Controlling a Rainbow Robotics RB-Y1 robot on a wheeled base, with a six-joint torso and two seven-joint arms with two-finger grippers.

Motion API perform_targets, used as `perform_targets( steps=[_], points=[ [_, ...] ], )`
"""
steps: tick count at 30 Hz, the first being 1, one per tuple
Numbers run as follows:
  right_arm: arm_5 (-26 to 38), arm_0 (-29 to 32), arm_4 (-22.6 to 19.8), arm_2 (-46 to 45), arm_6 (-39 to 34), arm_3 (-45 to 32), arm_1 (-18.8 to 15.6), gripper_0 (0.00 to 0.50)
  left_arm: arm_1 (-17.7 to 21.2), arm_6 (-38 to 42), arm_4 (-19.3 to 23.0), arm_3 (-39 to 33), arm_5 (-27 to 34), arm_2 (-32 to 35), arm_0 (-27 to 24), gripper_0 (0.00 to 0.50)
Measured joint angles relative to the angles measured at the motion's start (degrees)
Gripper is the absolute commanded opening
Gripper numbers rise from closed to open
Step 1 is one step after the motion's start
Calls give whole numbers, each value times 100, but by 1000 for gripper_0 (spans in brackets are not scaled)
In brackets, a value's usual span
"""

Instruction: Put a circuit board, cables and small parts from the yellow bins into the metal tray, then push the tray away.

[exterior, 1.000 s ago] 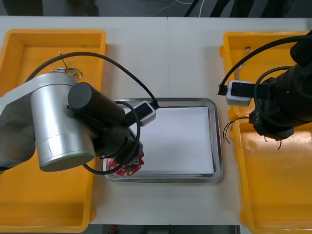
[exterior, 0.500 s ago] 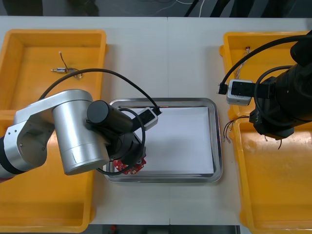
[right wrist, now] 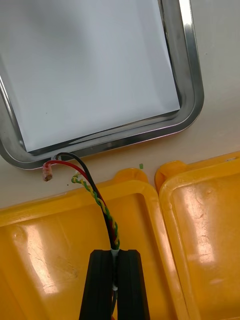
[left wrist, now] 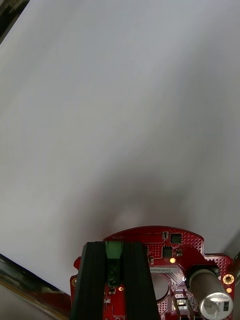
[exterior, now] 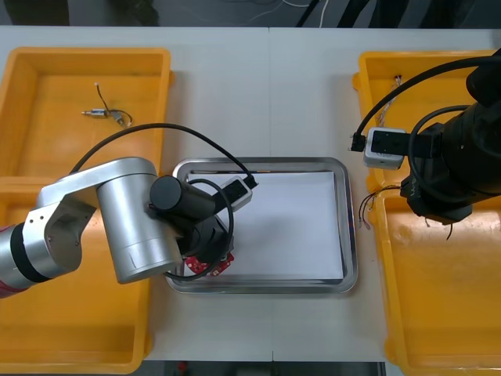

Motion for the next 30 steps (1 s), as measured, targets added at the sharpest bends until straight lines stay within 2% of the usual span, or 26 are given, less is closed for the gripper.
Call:
perform_targets(
  steps=[20, 21, 22, 24, 26, 27, 28, 30],
  points=[
    [0, 0, 0, 0, -1, 0, 0, 0, 0, 0, -77, 222, -199, -94, 0, 2],
    [0, 0, 0, 0, -1, 0, 0, 0, 0, 0, -77, 222, -199, -94, 0, 29],
    [0, 0, 0, 0, -2, 0, 0, 0, 0, 0, -77, 222, -199, -94, 0, 106],
    [0, 0, 0, 0, -2, 0, 0, 0, 0, 0, -78, 222, -199, -94, 0, 210],
    [0, 0, 0, 0, -2, 0, 0, 0, 0, 0, -78, 222, -199, -95, 0, 338],
    [0, 0, 0, 0, -2, 0, 0, 0, 0, 0, -78, 222, -200, -96, 0, 430],
    [0, 0, 0, 0, -3, 0, 0, 0, 0, 0, -78, 222, -200, -98, 0, 467],
    [0, 0, 0, 0, -3, 0, 0, 0, 0, 0, -78, 222, -202, -100, 0, 500]
  ],
)
